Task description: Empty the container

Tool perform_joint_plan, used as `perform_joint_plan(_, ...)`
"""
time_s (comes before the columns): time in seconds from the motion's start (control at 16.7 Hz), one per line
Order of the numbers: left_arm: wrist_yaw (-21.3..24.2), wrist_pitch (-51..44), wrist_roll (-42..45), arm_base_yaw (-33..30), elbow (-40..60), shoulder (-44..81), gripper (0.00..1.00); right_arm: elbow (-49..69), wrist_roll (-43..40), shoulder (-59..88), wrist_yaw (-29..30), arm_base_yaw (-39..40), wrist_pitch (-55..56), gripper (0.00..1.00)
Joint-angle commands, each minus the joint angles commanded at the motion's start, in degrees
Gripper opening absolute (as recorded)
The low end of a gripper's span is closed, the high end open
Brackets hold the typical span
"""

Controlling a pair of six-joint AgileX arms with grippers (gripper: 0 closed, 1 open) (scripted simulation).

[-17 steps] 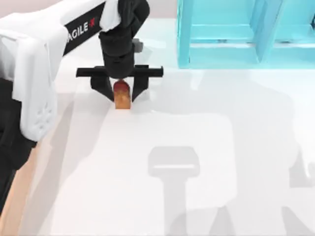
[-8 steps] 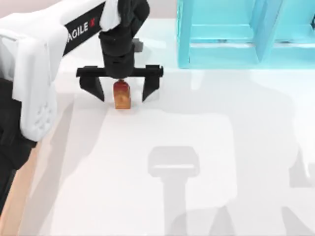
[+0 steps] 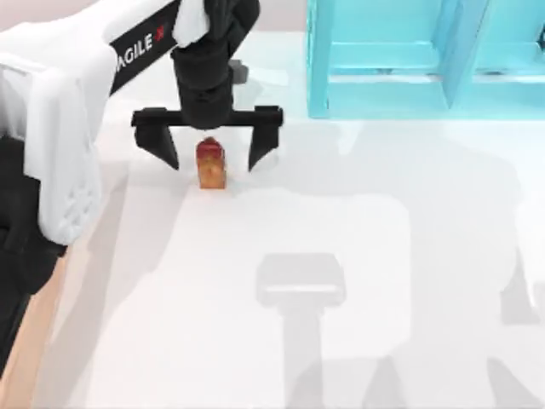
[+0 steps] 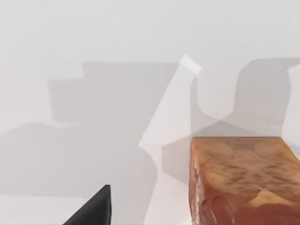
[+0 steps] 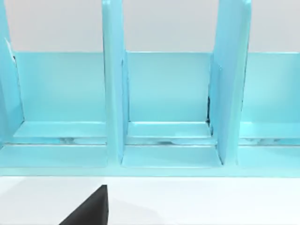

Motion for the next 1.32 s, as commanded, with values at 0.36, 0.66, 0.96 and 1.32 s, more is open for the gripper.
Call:
perform_joint_plan(0.36,0.03,-12.08,-0.02,-0.06,15.96,3.9,1.0,0.0,0.0,0.0,0.0,0.0,0.0,1.0)
perform_joint_plan(0.66,0.09,-21.31,-0.03,-0.08,28.19,6.81,1.0,0.0,0.0,0.0,0.0,0.0,0.0,1.0)
perform_joint_plan(0.96,0.12,-23.26,-0.04,-0.08,30.79,7.41,1.0,0.0,0.0,0.0,0.0,0.0,0.0,1.0)
perform_joint_plan(1.32,-1.1,-21.02,3.83,2.63,24.34,2.4,1.0,0.0,0.0,0.0,0.0,0.0,0.0,1.0)
